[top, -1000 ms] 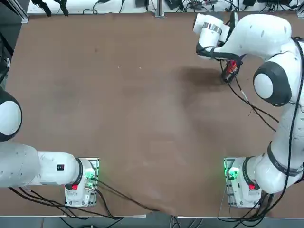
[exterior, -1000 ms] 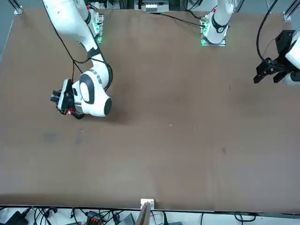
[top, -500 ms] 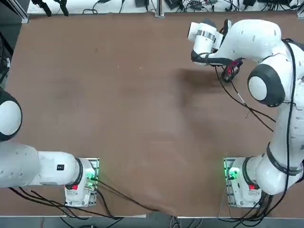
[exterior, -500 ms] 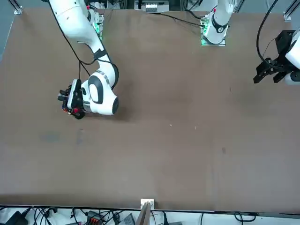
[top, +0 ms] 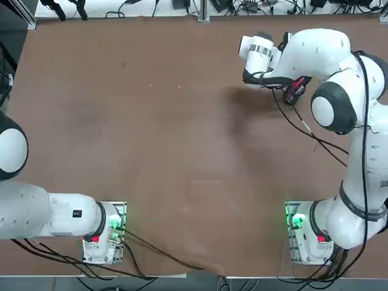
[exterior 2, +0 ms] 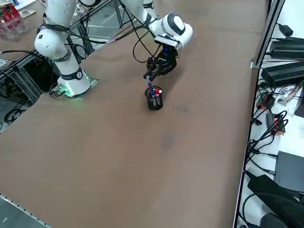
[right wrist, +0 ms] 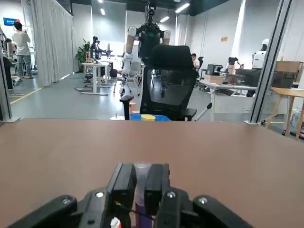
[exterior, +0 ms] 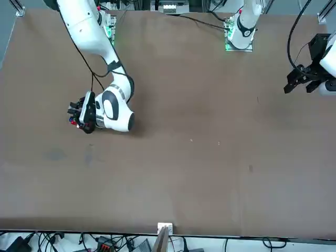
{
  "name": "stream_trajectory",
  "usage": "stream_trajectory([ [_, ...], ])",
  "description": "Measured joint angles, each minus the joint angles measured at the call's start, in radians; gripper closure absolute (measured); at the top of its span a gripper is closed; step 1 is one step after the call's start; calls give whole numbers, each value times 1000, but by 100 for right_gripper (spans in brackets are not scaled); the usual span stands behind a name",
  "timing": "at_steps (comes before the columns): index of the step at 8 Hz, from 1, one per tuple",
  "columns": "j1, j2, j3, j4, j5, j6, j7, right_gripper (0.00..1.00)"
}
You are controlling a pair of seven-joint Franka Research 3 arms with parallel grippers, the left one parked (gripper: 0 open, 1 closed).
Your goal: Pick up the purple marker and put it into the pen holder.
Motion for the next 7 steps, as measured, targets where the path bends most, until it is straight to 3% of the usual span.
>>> stream_trajectory([
  [5,4,3,0,18,28,-25,0,0],
  [7,5,1,0,87,80,-72,-57,0],
])
